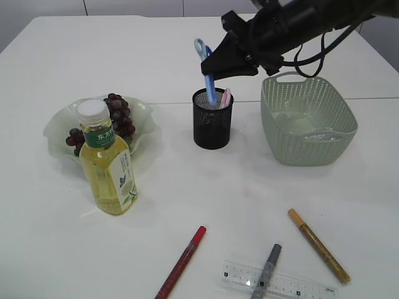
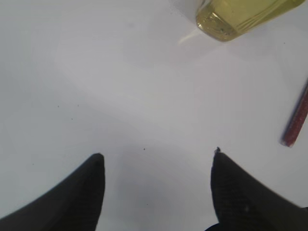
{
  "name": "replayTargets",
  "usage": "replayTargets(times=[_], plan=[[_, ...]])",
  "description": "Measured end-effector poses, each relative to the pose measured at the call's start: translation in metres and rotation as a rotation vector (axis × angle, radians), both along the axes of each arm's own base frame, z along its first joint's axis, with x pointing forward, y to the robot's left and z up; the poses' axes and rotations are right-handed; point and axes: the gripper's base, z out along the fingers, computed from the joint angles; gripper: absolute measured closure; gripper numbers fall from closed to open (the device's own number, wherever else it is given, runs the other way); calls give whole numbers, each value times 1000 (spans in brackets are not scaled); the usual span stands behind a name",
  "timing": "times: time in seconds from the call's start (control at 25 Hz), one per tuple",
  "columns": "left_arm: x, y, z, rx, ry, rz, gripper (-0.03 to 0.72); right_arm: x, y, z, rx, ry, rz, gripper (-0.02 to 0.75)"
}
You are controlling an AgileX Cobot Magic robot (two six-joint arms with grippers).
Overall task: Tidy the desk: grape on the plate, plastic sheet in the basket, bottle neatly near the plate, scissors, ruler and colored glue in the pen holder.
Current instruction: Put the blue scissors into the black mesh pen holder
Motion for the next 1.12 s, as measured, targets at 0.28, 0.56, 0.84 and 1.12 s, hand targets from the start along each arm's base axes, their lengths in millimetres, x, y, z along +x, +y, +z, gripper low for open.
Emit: replayTargets(times=[0.28,0.56,0.84,1.12], plan=[[0,0,0,0,4,-1,182,19,-26,8,-1,-302,-28,596],[0,0,0,0,4,-1,182,37,-20,-17,85,-481,7,596],[0,0,0,0,4,-1,182,52,-18,-57,82,-597,35,596],[-1,0,0,0,10,-2,182,59,-17,-71,58,-815,84,593]])
